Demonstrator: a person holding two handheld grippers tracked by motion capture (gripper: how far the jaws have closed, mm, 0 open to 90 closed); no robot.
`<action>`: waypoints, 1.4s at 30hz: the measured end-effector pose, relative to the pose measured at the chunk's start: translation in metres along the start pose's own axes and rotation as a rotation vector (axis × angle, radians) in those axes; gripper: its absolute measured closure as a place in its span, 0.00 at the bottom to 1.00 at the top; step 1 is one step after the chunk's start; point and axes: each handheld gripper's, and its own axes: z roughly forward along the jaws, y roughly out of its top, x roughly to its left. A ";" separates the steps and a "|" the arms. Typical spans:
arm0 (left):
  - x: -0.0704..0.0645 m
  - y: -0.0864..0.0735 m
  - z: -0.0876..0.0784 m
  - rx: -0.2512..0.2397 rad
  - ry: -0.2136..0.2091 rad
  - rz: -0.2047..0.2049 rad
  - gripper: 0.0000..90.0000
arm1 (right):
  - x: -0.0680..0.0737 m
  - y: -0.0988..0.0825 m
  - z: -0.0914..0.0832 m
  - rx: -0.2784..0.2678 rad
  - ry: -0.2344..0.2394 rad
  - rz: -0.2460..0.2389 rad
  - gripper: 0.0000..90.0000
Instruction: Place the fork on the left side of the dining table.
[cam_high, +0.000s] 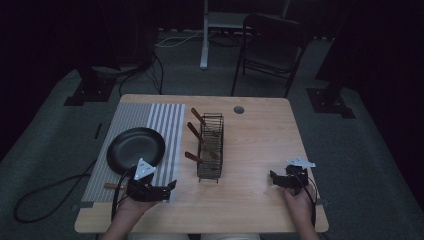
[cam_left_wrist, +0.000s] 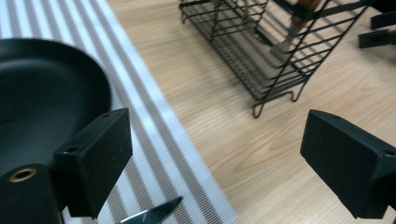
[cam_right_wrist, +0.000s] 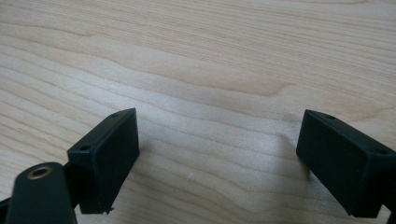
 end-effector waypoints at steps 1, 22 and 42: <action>-0.001 0.003 0.000 -0.001 -0.004 0.004 0.10 | 0.000 0.000 0.000 0.000 0.000 0.000 0.14; -0.027 0.043 0.017 -0.061 -0.079 0.035 0.15 | 0.000 0.000 0.000 -0.001 0.000 -0.001 0.14; -0.032 0.062 0.030 -0.116 -0.103 -0.027 0.72 | 0.000 0.000 0.000 -0.001 0.000 -0.001 0.14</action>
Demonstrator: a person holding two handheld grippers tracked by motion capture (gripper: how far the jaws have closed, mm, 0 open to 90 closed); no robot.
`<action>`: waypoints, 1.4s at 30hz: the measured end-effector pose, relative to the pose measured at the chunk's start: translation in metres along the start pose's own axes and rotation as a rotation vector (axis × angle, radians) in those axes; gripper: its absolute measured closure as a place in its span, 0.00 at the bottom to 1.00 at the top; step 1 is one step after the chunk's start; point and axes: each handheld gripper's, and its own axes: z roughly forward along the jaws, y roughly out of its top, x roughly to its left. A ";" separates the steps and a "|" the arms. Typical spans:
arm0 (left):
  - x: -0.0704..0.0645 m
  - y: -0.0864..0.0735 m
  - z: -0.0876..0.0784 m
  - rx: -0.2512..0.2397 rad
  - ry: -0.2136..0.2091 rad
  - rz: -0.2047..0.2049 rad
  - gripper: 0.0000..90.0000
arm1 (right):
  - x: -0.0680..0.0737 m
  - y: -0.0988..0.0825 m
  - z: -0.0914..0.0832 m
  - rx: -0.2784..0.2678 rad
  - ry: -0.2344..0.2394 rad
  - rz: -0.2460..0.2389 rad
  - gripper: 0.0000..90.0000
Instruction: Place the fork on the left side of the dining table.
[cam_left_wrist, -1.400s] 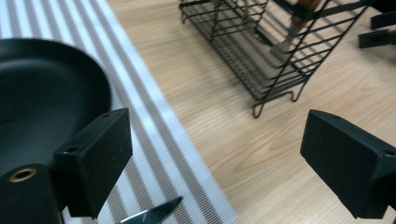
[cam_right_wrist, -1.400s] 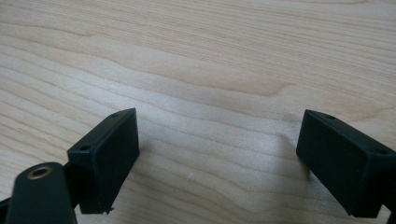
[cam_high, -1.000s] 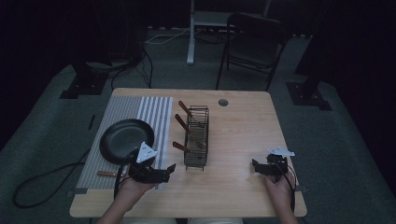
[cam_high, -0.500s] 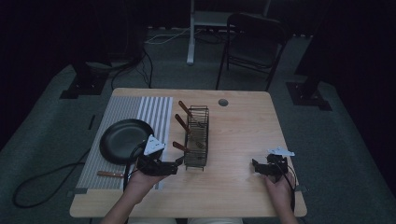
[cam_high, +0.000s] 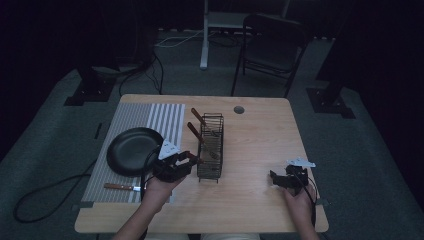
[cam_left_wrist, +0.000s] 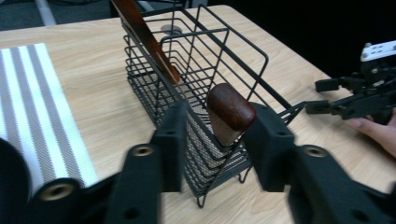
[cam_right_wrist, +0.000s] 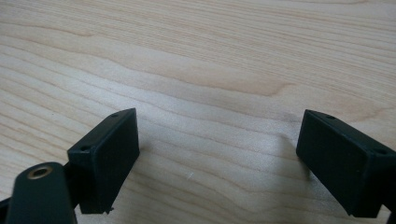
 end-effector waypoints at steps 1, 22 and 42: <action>0.000 0.000 0.000 -0.005 -0.003 0.000 0.76 | 0.000 0.000 0.000 0.000 0.001 0.000 0.14; 0.001 0.027 -0.031 -0.135 -0.035 0.025 0.90 | 0.000 0.000 0.000 0.000 0.000 0.000 0.14; 0.035 0.051 -0.099 -0.236 0.052 0.011 0.90 | 0.000 0.000 0.000 0.000 0.001 0.002 0.14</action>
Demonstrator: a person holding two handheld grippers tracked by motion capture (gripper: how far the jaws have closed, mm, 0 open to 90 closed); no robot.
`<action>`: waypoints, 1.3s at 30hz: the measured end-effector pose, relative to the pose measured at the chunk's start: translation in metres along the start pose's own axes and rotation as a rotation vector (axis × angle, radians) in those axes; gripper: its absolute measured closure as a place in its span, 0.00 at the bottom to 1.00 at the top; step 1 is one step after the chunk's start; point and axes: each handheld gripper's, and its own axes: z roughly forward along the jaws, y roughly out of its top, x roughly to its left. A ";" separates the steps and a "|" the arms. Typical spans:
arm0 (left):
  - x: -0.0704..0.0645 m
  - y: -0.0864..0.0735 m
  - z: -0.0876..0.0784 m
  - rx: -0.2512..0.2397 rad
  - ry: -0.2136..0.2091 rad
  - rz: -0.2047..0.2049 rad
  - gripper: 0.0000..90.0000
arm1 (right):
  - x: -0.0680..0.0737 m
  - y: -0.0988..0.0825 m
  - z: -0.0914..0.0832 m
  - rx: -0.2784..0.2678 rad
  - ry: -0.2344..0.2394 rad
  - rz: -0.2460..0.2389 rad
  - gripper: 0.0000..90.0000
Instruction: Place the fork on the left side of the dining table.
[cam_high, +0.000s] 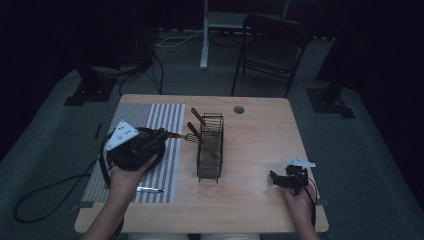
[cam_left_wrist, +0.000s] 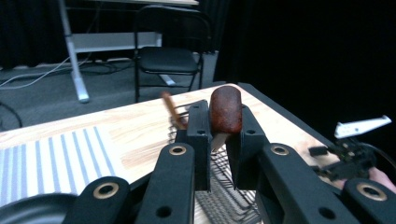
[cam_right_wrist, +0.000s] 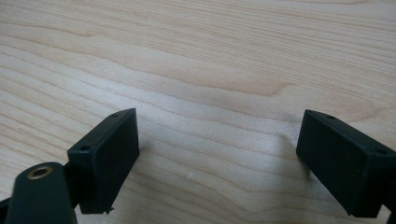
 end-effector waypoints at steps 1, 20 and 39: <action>0.005 -0.001 -0.001 -0.001 0.014 -0.011 0.90 | 0.000 0.000 0.000 0.000 0.000 0.000 0.14; 0.087 -0.019 0.027 0.066 0.150 -0.160 0.90 | 0.000 0.000 0.000 -0.001 -0.001 -0.003 0.14; 0.168 -0.021 0.071 0.080 0.203 -0.319 0.90 | 0.000 0.000 0.000 0.000 -0.001 -0.002 0.14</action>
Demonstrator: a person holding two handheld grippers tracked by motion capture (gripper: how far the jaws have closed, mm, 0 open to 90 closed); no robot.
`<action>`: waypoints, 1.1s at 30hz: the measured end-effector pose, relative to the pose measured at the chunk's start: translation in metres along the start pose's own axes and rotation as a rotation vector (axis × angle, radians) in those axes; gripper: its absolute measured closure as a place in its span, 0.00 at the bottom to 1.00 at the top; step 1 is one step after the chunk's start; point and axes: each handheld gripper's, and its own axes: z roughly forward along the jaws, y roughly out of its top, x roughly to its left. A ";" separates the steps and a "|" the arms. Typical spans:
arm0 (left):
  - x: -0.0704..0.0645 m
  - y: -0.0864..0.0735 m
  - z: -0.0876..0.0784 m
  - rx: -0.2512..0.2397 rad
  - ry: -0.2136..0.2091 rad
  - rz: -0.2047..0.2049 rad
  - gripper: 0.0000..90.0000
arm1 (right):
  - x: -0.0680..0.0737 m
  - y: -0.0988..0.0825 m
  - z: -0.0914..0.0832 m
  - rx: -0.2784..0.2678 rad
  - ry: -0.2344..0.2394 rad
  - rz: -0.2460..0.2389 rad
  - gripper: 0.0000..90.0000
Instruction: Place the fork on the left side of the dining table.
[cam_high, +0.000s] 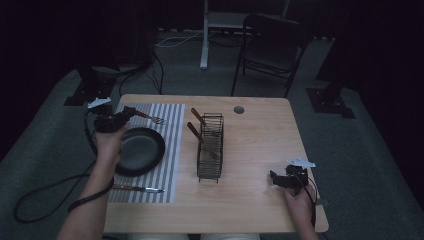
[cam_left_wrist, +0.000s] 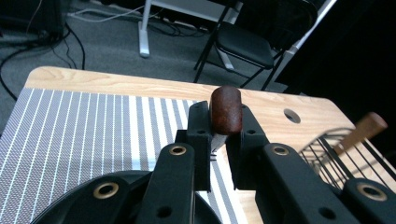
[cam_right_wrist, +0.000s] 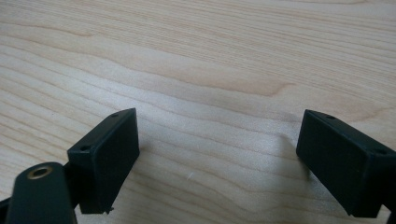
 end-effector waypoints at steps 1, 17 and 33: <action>0.002 0.001 0.002 0.003 0.001 -0.005 0.90 | 0.000 0.000 0.000 0.000 0.000 0.000 0.14; 0.046 -0.014 0.053 0.060 -0.007 -0.197 0.90 | 0.000 0.000 0.000 -0.001 0.000 0.000 0.14; 0.084 -0.029 0.072 0.045 -0.005 -0.303 0.82 | 0.000 0.000 0.000 0.000 0.000 0.000 0.14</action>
